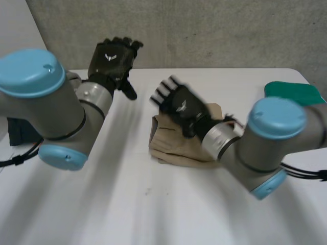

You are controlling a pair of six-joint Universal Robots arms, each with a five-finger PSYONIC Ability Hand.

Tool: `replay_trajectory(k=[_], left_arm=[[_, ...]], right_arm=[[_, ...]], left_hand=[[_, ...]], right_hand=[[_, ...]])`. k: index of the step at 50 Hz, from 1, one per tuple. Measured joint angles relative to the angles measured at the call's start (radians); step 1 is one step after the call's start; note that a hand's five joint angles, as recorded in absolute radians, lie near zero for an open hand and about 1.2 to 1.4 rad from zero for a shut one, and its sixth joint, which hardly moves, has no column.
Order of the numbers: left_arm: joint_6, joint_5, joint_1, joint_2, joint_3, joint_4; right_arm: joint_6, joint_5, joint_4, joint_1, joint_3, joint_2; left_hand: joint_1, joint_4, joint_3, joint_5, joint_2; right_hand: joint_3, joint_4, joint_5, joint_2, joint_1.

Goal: Fold the laundry.

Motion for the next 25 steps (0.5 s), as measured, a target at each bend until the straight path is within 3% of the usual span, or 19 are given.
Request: replay_trajectory(k=[5,9,16,25], left_arm=[[-0.043,0.006,-0.015,-0.048,0.108,-0.003],[-0.069,0.034,-0.059,-0.123,0.200,-0.015],[-0.082,0.116,-0.149,-0.312,0.377,-0.097],[-0.076,0.116,-0.174,-0.536,0.581,-0.280]], right_arm=[[0.369,0.113,0.050,-0.078,0.033,-0.111],[0.511,0.190,0.156,-0.152,0.028,-0.151],[0.523,0.232,0.338,-0.215,-0.082,-0.080],[0.523,0.154,0.459,-0.224,-0.253,0.110]], left_hand=[[0.000,0.000,0.000,0.000,0.000],[0.000,0.000,0.000,0.000,0.000],[0.000,0.000,0.000,0.000,0.000],[0.000,0.000,0.000,0.000,0.000]], right_hand=[[0.000,0.000,0.000,0.000,0.000],[0.000,0.000,0.000,0.000,0.000],[0.000,0.000,0.000,0.000,0.000],[0.000,0.000,0.000,0.000,0.000]])
